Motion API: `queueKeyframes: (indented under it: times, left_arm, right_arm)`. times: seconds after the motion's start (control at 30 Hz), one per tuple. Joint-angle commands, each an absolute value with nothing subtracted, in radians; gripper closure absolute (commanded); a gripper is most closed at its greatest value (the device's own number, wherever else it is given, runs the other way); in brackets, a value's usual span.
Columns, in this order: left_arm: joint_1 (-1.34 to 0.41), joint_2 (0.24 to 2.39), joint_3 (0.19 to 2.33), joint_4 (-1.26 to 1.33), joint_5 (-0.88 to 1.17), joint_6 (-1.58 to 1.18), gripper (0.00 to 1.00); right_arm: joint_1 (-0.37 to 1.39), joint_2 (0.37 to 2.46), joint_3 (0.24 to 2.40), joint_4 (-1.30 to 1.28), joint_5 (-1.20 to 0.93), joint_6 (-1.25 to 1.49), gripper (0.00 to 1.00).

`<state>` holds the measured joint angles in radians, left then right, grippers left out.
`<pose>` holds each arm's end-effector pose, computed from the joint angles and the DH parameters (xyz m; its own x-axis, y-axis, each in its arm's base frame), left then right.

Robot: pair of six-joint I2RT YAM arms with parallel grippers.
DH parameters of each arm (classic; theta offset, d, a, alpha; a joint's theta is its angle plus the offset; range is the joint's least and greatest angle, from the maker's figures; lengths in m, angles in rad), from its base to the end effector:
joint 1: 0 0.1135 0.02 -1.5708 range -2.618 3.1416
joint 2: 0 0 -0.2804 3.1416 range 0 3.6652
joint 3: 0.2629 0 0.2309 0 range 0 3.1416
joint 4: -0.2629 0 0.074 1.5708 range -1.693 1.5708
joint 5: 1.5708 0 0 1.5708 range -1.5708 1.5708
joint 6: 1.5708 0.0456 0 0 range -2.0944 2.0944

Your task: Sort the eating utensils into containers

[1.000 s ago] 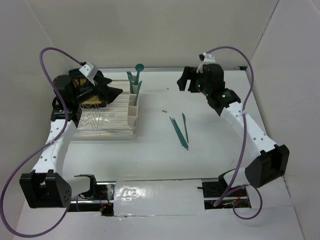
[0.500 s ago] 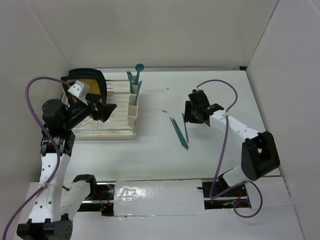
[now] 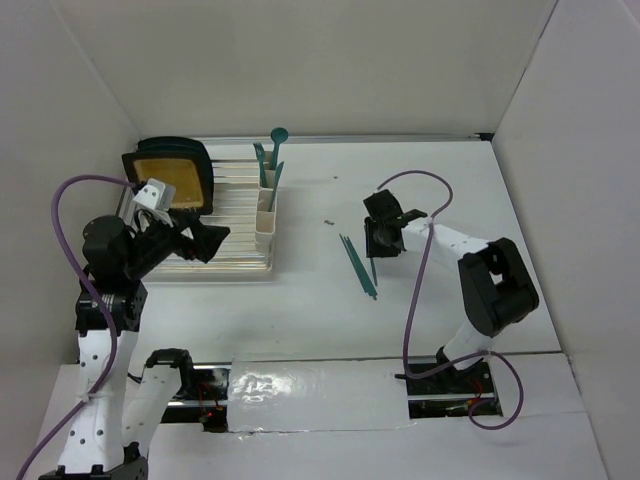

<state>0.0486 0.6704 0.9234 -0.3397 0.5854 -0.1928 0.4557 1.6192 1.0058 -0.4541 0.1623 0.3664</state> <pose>0.1138 -0.0197 0.3919 -0.1825 -0.1688 -0.9686 0.4833 0.8425 -0.2378 0.2797 0.1289 0.2100 -0.8649 -0.0302 -0.5010 -0.0583 0.9975 0.0406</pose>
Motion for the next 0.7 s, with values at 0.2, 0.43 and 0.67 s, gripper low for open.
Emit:
queueKeyframes:
  times: [0.2, 0.43, 0.67]
  left_arm:
    - [0.046, 0.621, 0.942, -0.367, 0.594, -0.181, 0.06]
    - [0.045, 0.66, 0.943, -0.347, 0.592, -0.158, 0.06]
    - [0.045, 0.707, 0.986, -0.339, 0.692, -0.129, 0.05]
  right_arm:
    - [0.465, 1.7, 1.006, -0.368, 0.138, 0.325, 0.65]
    - [0.466, 1.769, 1.006, -0.359, 0.179, 0.327, 0.75]
    - [0.463, 1.879, 1.049, -0.408, 0.238, 0.33, 1.0]
